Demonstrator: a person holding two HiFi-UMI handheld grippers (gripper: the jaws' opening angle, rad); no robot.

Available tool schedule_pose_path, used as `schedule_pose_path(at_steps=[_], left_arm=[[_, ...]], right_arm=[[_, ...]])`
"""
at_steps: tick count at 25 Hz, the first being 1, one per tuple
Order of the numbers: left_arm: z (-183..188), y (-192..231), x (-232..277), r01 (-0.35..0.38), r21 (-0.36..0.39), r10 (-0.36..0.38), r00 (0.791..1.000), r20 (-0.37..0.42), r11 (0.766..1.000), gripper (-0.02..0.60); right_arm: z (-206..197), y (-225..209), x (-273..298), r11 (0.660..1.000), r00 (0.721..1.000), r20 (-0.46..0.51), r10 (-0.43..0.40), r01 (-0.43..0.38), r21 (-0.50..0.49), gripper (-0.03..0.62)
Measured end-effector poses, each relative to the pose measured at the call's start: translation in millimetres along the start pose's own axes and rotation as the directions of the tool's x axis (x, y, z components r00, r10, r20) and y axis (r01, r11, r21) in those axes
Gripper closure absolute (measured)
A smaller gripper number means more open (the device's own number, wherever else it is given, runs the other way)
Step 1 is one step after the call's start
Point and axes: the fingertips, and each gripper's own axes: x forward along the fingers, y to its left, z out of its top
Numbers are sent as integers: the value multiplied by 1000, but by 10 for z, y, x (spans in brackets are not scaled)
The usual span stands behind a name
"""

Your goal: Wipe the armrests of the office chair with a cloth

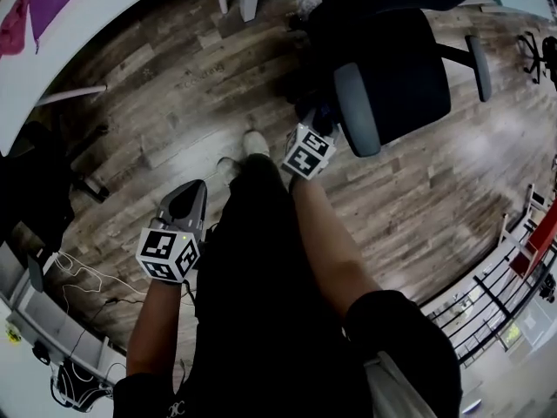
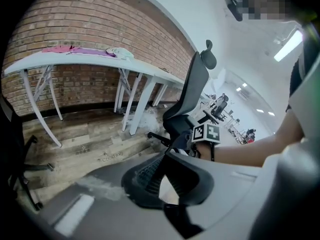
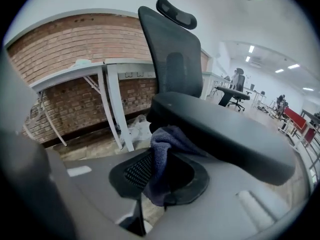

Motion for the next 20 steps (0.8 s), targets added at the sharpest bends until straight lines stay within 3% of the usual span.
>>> schedule_pose_path(at_steps=[7, 13, 20], left_arm=[[-54, 53, 94, 7, 13, -7, 999, -39, 1000, 577], [-133, 184, 63, -17, -7, 16, 998, -62, 1000, 577], [-176, 212, 71, -12, 4, 12, 997, -75, 1000, 577]], right_arm=[[11, -121, 272, 997, 997, 34, -67, 66, 40, 530], [43, 38, 540, 998, 999, 14, -50, 50, 35, 530], [-157, 217, 875, 999, 997, -72, 4, -7, -50, 530]])
